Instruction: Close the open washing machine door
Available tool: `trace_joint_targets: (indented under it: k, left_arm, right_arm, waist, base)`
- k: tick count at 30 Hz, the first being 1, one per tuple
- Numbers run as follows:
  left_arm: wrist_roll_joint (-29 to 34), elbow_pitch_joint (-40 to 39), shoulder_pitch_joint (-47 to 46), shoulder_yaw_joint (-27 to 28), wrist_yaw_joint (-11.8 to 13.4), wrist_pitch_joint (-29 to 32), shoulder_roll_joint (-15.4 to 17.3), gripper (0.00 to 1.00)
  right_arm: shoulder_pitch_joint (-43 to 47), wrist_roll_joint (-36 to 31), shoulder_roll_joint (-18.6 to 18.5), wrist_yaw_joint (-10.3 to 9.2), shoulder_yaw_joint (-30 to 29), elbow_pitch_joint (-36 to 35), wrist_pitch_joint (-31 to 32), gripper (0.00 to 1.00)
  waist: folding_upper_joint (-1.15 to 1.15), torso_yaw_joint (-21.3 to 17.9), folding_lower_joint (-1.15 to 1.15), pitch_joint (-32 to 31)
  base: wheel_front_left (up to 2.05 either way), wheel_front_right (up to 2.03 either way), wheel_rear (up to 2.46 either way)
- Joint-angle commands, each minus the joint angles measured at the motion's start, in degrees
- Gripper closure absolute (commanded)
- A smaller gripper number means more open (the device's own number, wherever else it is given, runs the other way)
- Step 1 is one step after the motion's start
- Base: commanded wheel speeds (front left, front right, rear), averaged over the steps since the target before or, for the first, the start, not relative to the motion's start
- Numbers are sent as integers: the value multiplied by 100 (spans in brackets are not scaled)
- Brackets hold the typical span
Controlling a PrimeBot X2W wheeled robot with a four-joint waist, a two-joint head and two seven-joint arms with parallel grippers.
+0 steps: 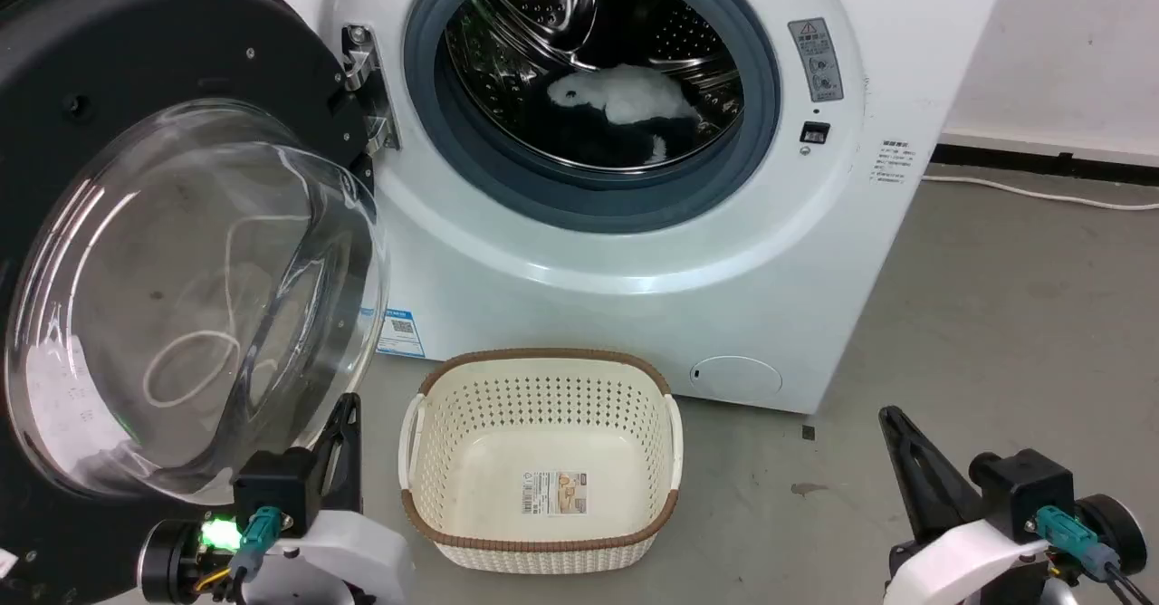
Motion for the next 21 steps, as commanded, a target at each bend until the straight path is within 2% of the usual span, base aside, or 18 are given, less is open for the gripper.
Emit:
trace_joint_targets:
  k: [1,21]
  left_arm:
    - [15,-25,79,15,16,2,-2,100]
    - [15,-25,79,15,16,2,-2,100]
  right_arm:
    - [-71,-42,3,5,1,-27,3,100]
    - [-71,-42,3,5,1,-27,3,100]
  waist:
    - [0,0,0,0]
    - [0,0,0,0]
  base:
    - [0,0,0]
    - [0,0,0]
